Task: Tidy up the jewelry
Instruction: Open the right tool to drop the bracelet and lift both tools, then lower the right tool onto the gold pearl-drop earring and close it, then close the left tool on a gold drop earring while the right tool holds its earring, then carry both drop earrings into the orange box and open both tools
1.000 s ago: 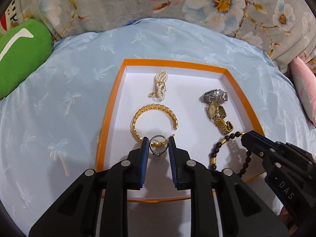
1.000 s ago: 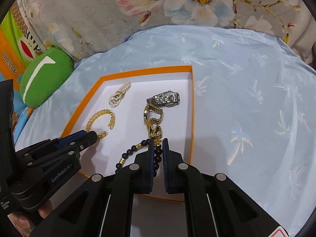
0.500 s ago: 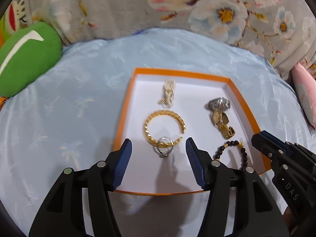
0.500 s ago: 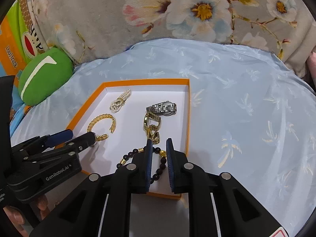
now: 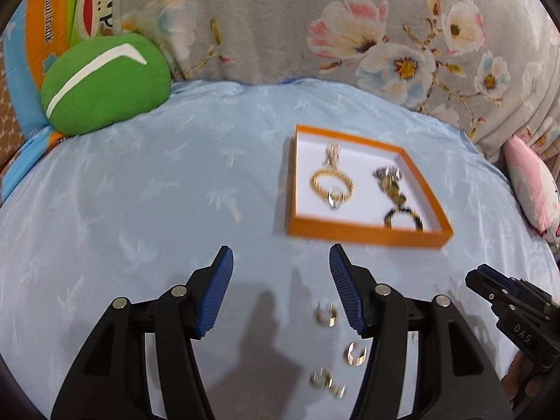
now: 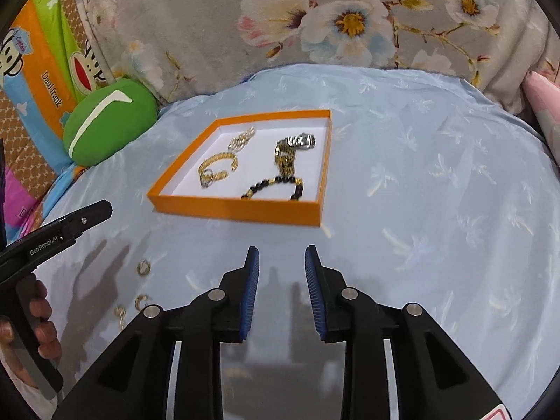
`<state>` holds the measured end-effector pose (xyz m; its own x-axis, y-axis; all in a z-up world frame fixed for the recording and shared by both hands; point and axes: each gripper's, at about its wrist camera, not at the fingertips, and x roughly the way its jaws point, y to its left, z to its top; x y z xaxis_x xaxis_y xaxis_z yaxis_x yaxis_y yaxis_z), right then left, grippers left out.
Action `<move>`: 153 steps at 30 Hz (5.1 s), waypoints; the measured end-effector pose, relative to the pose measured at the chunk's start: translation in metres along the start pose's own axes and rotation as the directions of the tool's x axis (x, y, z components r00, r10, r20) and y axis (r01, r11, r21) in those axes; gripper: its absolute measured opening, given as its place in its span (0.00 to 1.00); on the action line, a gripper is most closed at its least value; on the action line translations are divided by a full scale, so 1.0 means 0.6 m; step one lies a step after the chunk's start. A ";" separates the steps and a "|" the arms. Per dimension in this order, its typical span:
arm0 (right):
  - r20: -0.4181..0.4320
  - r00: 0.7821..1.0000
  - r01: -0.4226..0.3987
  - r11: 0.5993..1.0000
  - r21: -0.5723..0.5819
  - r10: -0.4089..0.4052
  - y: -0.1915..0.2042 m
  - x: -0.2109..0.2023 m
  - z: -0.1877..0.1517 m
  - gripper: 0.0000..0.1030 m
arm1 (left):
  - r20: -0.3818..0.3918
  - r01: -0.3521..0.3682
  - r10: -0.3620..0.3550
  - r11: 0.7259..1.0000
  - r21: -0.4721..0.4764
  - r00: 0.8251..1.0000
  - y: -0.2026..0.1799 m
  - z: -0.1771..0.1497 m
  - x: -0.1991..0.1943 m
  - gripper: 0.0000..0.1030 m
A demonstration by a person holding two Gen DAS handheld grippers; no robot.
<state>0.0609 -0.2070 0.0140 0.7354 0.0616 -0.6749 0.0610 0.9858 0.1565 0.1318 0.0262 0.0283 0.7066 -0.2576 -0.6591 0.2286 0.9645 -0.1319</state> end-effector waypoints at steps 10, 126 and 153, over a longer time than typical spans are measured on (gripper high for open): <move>-0.062 0.998 -0.024 0.999 -0.047 0.021 0.053 -0.002 -0.059 0.26 | -0.075 0.008 -0.004 0.998 0.054 0.997 -0.028 -0.092 -0.021 0.59; 0.007 0.997 -0.075 0.997 -0.012 0.075 0.028 0.028 0.113 0.15 | -0.054 0.093 -0.088 0.990 0.105 0.995 -0.065 0.063 0.030 0.13; -0.089 0.994 -0.071 0.997 -0.027 0.068 0.027 0.220 0.188 0.16 | -0.139 0.076 -0.054 0.985 0.152 0.989 -0.100 0.108 0.220 0.14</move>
<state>0.2349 -0.2006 0.0087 0.6752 0.1424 -0.7238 -0.0093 0.9827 0.1847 0.2550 -0.0692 -0.0028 0.5933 -0.2993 -0.7473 0.3808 0.9222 -0.0670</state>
